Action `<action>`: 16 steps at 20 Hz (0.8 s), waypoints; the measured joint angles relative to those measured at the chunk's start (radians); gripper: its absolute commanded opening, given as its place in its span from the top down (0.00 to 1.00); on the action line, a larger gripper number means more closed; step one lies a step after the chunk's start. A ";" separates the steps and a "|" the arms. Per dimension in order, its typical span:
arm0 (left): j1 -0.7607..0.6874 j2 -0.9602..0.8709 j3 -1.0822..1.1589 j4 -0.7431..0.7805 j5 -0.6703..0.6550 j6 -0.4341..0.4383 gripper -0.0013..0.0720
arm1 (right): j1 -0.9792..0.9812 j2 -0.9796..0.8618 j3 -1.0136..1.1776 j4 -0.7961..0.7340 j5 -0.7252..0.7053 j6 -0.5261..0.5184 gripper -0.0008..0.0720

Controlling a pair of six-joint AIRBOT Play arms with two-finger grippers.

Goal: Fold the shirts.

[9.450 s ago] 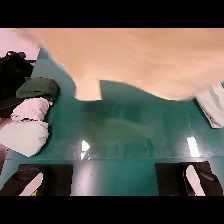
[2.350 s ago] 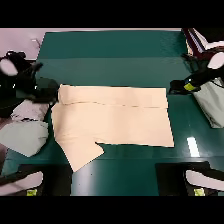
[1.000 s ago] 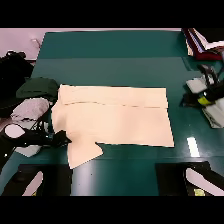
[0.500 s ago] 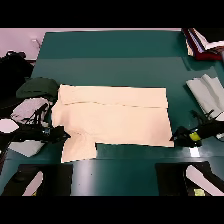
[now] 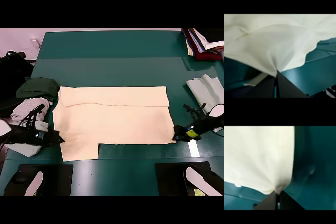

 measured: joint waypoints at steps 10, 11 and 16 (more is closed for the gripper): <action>-0.001 -0.145 0.145 -0.067 0.103 0.035 0.96 | 0.021 -0.026 0.319 -0.084 0.050 0.018 0.97; -0.001 -0.217 0.193 -0.068 0.146 0.057 0.96 | 0.028 -0.071 0.368 -0.061 0.035 0.020 0.97; -0.001 -0.570 0.431 -0.073 0.296 0.134 0.95 | 0.096 -0.328 0.605 0.002 -0.017 0.051 0.97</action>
